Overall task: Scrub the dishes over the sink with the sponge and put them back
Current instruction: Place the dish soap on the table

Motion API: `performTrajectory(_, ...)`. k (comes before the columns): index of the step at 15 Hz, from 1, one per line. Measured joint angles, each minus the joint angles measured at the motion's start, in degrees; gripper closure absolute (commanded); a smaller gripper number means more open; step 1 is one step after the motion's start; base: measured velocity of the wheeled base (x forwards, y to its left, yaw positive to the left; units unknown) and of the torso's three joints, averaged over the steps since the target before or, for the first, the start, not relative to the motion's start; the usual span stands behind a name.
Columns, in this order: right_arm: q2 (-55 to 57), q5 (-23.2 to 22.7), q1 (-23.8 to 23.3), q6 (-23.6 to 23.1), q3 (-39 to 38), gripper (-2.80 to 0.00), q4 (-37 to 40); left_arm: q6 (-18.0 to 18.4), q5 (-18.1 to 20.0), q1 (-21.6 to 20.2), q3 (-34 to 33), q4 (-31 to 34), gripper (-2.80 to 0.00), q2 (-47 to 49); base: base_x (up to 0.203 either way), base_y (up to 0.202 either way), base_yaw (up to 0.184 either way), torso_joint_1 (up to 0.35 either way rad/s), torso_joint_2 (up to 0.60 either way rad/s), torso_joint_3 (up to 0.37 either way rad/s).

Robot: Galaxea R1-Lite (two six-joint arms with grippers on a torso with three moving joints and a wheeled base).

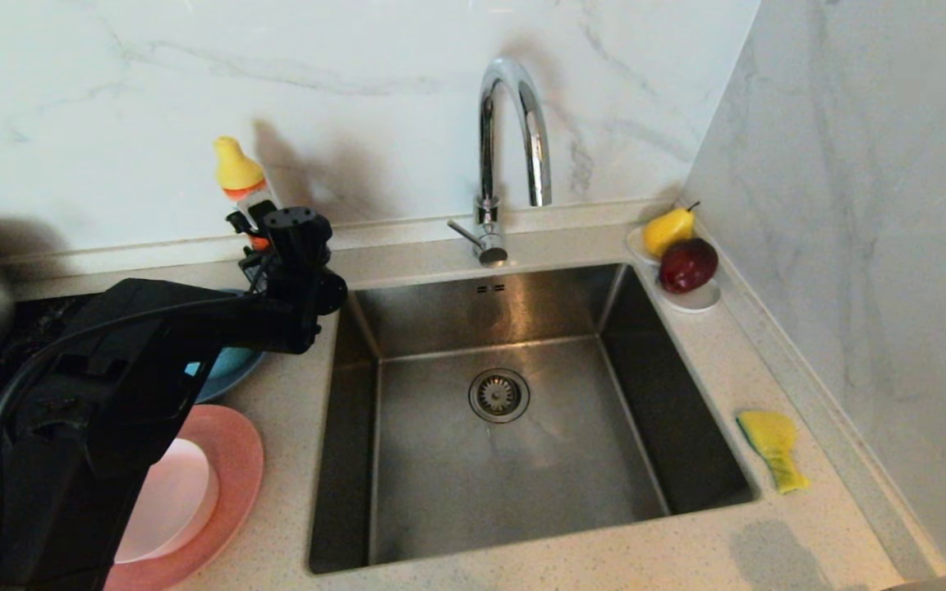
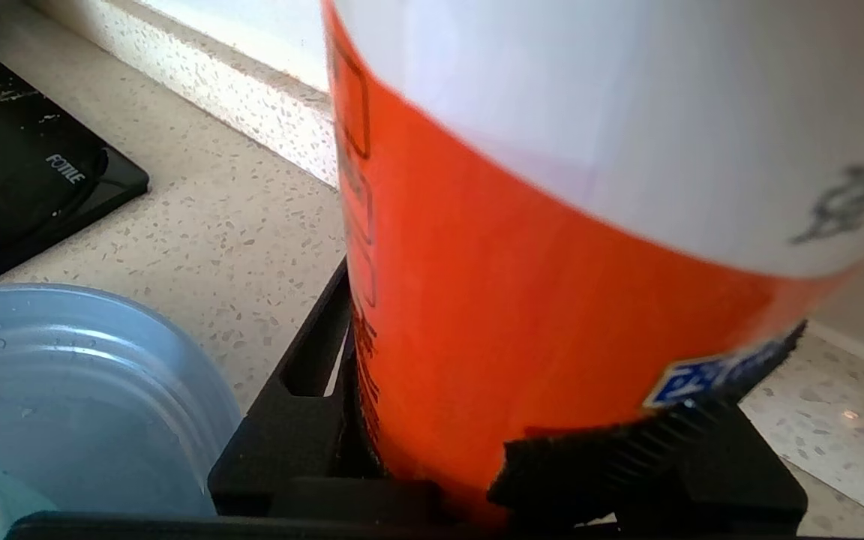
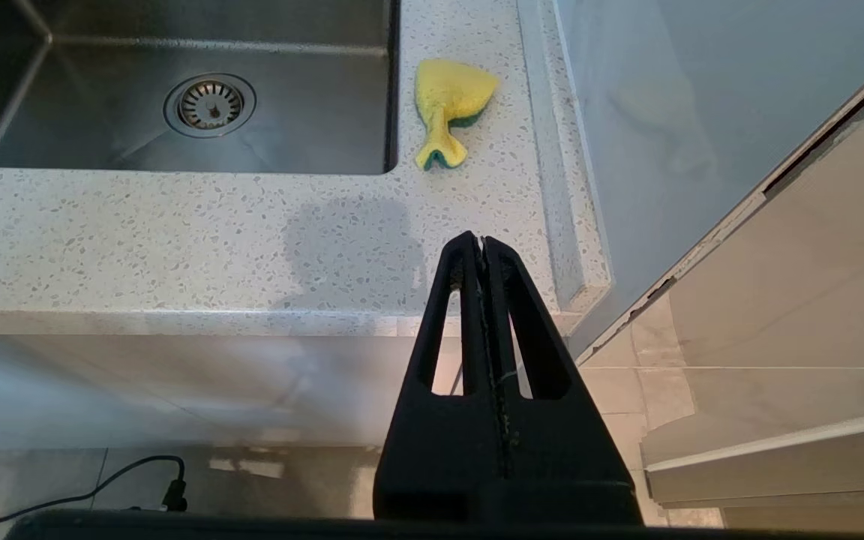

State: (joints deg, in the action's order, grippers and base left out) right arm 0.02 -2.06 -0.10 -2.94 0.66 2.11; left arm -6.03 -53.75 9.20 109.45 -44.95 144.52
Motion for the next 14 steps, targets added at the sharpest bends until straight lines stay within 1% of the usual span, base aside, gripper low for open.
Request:
performTrajectory(2, 0.00, -0.03, 0.00, -0.01, 0.00, 0.00, 0.00, 0.10, 0.00, 0.02, -0.06, 0.06, 0.00, 0.05, 0.000, 0.000, 0.000, 0.000, 0.00, 0.000)
performTrajectory(3, 0.00, 0.00, 0.00, 0.00, 0.00, 0.00, 0.00, 0.13, 0.00, 0.02, -0.08, 0.11, -2.80, 0.07, 0.000, 0.000, 0.000, 0.000, 0.00, 0.000)
performTrajectory(14, 0.00, 0.00, 0.00, -0.01, -0.02, 0.00, 0.00, 0.22, -0.07, 0.02, -0.61, 0.24, -2.80, -1.82, 0.000, 0.000, 0.000, 0.000, 0.00, 0.000)
